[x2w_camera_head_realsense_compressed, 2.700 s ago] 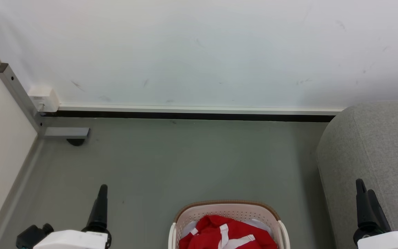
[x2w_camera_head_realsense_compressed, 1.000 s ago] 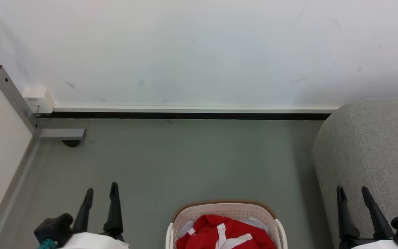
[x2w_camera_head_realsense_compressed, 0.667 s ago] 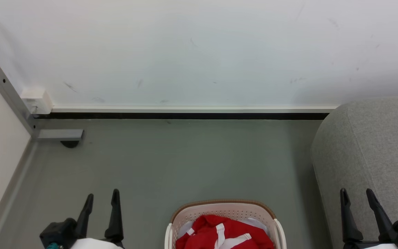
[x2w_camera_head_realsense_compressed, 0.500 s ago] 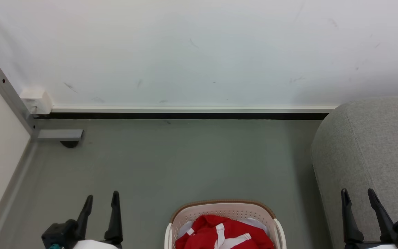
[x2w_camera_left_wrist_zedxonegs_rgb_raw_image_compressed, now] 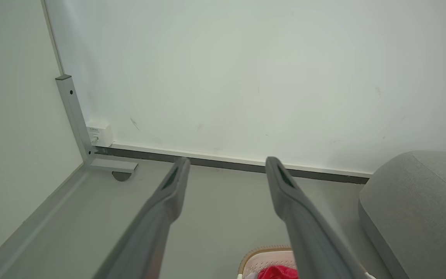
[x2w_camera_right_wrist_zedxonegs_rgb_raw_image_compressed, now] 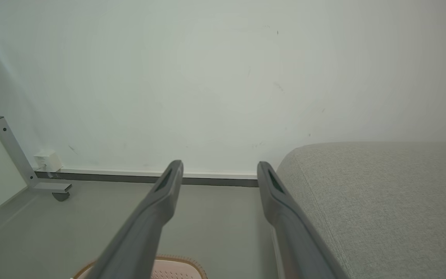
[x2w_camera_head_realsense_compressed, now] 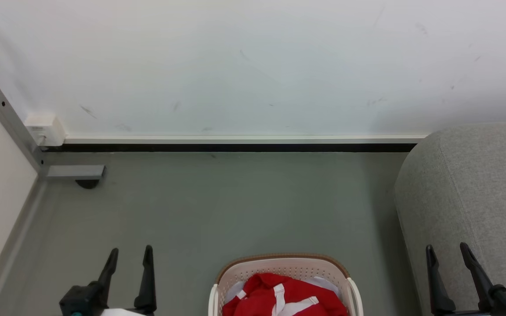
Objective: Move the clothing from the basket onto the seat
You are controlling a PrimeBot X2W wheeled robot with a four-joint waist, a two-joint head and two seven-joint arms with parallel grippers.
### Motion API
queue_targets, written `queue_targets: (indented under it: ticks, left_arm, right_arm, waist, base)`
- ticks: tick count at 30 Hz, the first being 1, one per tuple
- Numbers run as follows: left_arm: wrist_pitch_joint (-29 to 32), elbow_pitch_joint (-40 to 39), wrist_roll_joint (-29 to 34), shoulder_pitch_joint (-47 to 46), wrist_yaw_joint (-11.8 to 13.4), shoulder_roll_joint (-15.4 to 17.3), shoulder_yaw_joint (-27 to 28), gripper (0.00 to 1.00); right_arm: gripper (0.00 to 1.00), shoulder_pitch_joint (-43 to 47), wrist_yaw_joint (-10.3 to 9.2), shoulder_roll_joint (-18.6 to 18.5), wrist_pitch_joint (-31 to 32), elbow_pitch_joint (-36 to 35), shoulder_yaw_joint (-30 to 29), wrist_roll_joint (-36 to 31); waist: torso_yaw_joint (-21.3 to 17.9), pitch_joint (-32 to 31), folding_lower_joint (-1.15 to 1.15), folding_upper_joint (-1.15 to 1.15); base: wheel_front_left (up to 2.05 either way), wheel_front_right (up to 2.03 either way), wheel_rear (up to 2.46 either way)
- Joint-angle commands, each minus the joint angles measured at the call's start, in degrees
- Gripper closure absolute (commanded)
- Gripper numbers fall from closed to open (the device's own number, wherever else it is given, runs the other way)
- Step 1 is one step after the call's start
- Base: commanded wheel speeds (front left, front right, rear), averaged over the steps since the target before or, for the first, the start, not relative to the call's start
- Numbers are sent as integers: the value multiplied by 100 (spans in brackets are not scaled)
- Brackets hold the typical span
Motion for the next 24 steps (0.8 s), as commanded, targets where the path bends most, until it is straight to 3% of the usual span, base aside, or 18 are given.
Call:
queue_targets:
  ticks: [1,24]
  left_arm:
    - [-49,27,100,16,-25,41,6,0]
    - [-127,119,136,-98,-59,37,-142,0]
  right_arm:
    - [0,77,-11,-23,-55,24,9,-84]
    - [0,-117,-12,-8,-142,132,90,-90]
  waist:
    - [-4,-1,0,0]
    - [-210,145,0,0]
  base:
    - [0,0,0]
    - [0,0,0]
